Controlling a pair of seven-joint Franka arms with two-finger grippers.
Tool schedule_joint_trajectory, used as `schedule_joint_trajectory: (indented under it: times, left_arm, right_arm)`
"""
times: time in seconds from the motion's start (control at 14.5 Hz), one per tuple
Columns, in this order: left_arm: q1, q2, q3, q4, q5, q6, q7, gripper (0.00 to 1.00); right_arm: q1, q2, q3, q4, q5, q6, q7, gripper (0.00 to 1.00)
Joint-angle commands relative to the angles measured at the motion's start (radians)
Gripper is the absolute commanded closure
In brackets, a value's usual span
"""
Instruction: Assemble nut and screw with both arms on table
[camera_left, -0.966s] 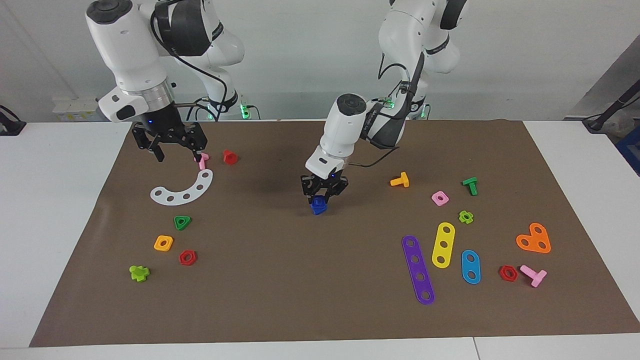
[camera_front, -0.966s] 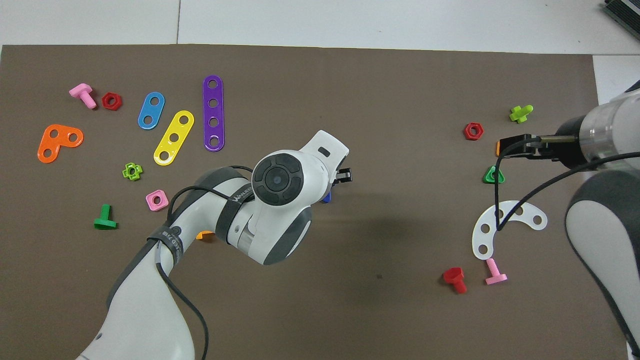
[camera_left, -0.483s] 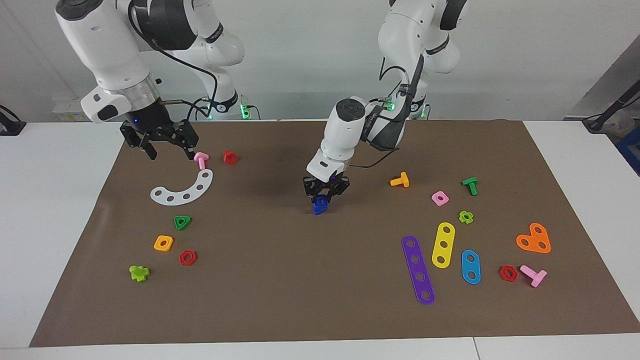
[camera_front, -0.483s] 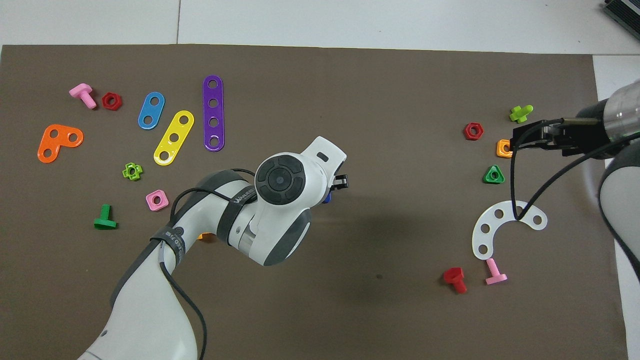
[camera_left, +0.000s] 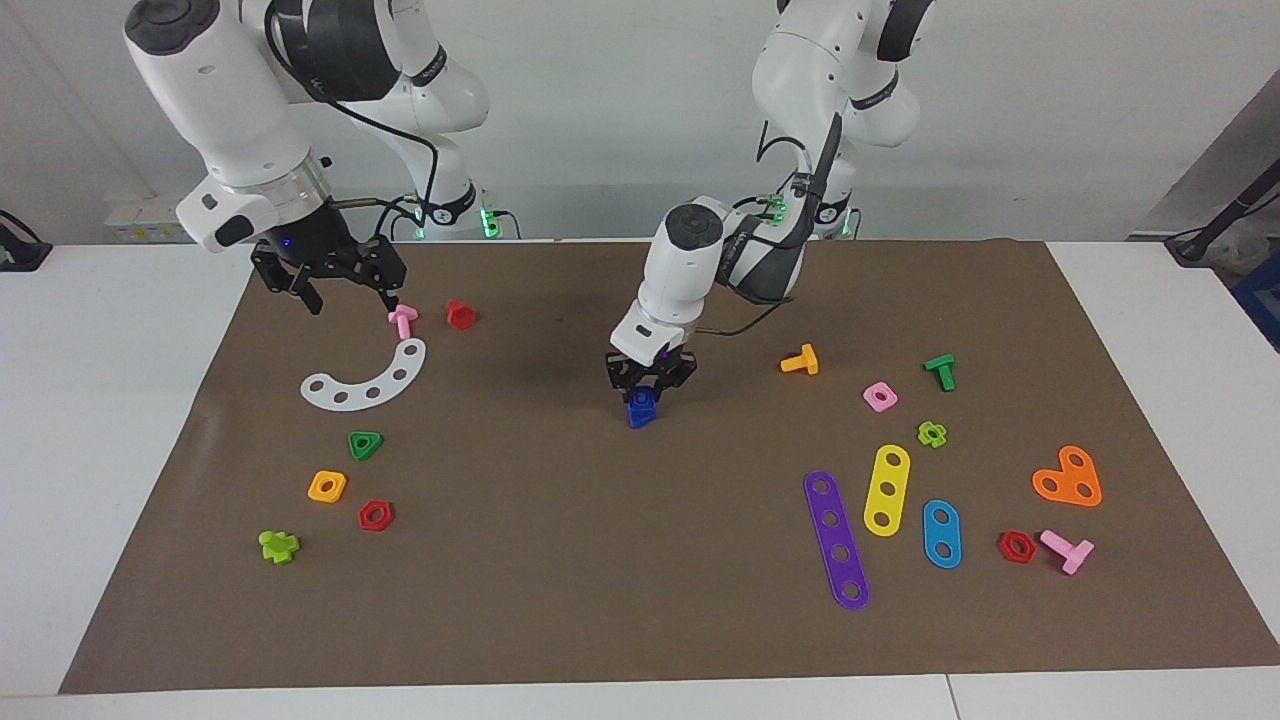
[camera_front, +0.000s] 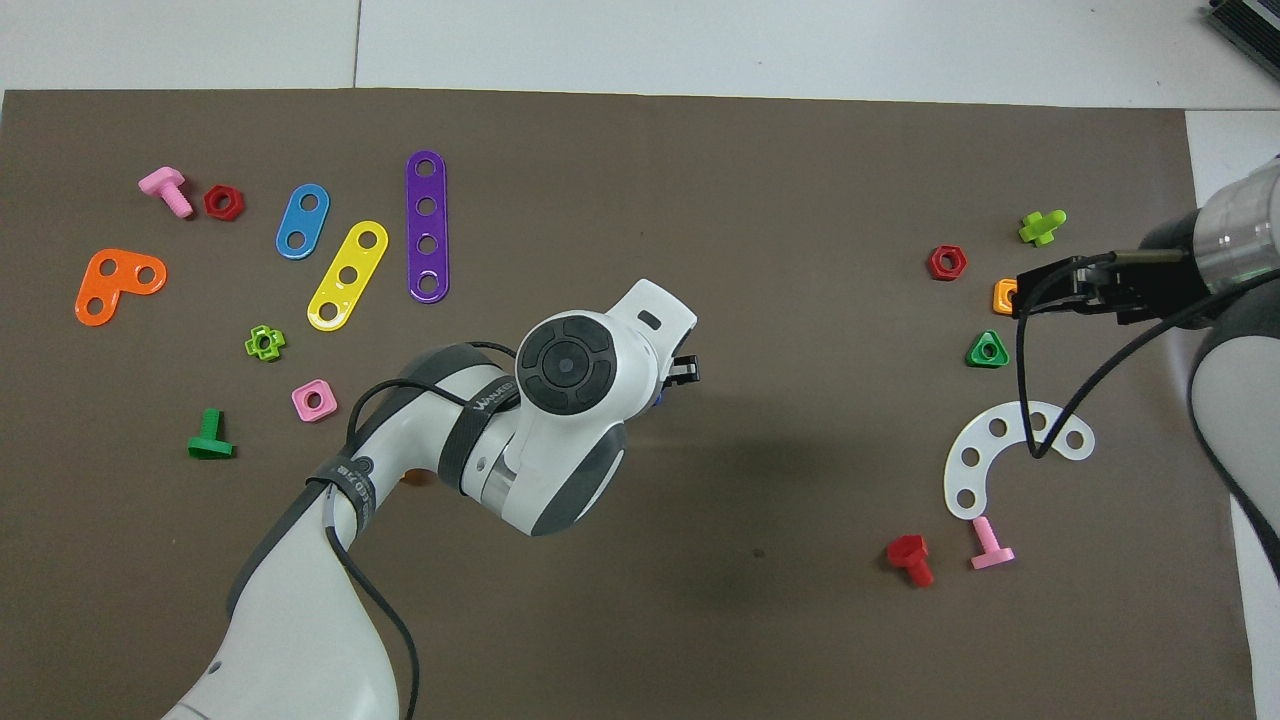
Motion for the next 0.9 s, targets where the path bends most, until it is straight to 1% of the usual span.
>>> schedule_joint_trajectory:
  times: [0.0,0.14,0.28,0.34,0.41,0.55,0.62,0.69,0.76,0.83]
  left_arm:
    - [-0.023,-0.006,0.016,-0.022,0.0,0.008,-0.01,1.0]
    - [-0.023,-0.007,0.016,-0.035,0.0,0.017,-0.01,1.0]
    - [-0.022,-0.007,0.016,-0.035,0.0,0.019,-0.009,1.0]
    - [-0.022,-0.007,0.016,-0.035,0.0,0.017,-0.009,0.98]
    - [-0.022,-0.007,0.016,-0.035,0.0,0.017,-0.009,0.71]
    - [-0.022,-0.006,0.016,-0.03,0.0,0.013,-0.009,0.31]
    - [-0.022,-0.007,0.016,-0.028,0.0,0.008,-0.01,0.24]
    - [-0.023,-0.007,0.018,-0.025,0.0,-0.001,-0.01,0.15]
    - [-0.023,-0.007,0.018,-0.022,0.002,-0.016,-0.01,0.08]
    - [-0.023,-0.009,0.018,-0.015,0.008,-0.041,-0.01,0.06]
  right_arm:
    - [-0.004,-0.014,0.007,-0.013,-0.023,-0.004,-0.038,0.01]
    - [0.005,-0.014,0.009,-0.013,-0.049,-0.008,-0.052,0.01]
    - [0.007,-0.023,0.009,-0.027,-0.049,-0.011,-0.044,0.01]
    - [0.008,-0.032,0.009,-0.036,-0.049,-0.01,-0.043,0.01]
    - [0.008,-0.034,0.009,-0.039,-0.049,-0.01,-0.043,0.01]
    - [0.007,-0.032,0.009,-0.039,-0.046,-0.005,-0.04,0.01]
    - [0.007,-0.032,0.009,-0.039,-0.046,-0.004,-0.04,0.01]
    - [0.007,-0.032,0.009,-0.039,-0.046,-0.001,-0.038,0.01]
    - [0.008,-0.032,0.009,-0.039,-0.046,0.001,-0.037,0.01]
    - [0.007,-0.031,0.009,-0.039,-0.046,0.003,-0.038,0.01]
